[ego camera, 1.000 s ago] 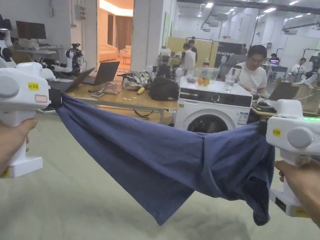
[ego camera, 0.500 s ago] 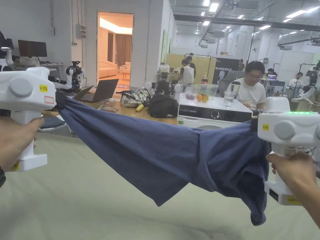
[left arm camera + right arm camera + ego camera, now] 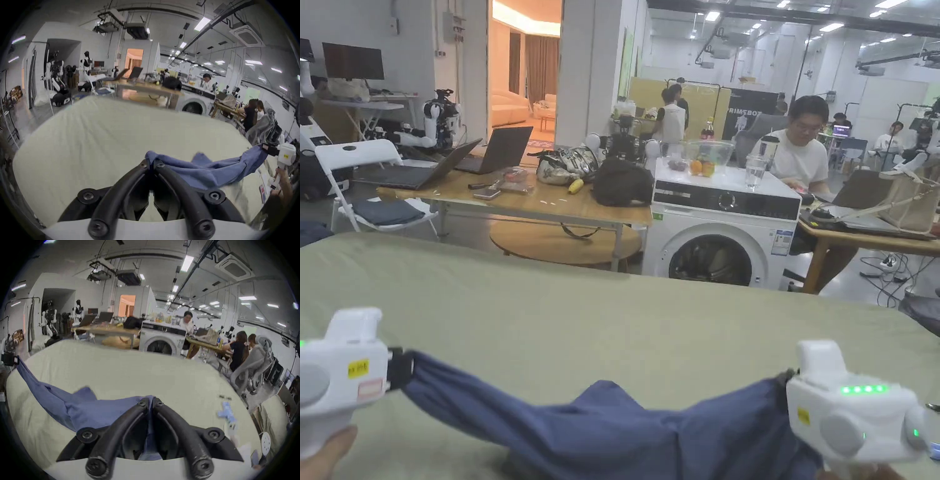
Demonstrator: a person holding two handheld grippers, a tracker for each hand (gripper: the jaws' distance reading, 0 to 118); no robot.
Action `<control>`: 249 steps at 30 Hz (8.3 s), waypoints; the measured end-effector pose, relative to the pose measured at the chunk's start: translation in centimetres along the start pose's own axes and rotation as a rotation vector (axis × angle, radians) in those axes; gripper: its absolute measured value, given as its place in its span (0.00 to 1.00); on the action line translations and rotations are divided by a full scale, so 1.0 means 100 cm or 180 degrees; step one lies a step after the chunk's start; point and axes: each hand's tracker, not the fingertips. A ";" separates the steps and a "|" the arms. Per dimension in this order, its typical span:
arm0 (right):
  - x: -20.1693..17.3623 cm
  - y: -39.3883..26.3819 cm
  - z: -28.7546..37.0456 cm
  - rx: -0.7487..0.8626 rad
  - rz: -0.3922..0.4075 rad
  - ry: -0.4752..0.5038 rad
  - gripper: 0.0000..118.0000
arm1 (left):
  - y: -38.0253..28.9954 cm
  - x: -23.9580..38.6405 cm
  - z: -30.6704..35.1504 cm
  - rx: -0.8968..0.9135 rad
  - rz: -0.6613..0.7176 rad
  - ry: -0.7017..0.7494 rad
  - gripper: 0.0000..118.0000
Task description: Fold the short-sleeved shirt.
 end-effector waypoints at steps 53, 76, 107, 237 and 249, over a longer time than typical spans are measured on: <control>0.010 -0.095 0.028 -0.0204 -0.0571 -0.0198 0.00 | 0.048 0.176 -0.231 -0.1059 -0.0626 -0.0747 0.39; 0.103 -0.069 -0.038 -0.0907 -0.1003 -0.0169 0.34 | 0.027 0.207 -0.197 -0.0739 -0.0893 -0.0655 0.00; 0.112 0.026 -0.042 -0.0441 -0.0949 -0.0060 0.01 | 0.074 0.102 -0.043 0.0065 -0.0456 -0.0425 0.00; -0.053 -0.124 0.104 0.0014 -0.0424 -0.0141 0.00 | -0.126 -0.030 0.054 -0.1236 0.0235 0.0133 0.42; -0.007 -0.140 0.112 -0.0771 -0.0393 -0.0073 0.14 | -0.153 0.003 0.034 -0.1496 -0.0141 0.0207 0.02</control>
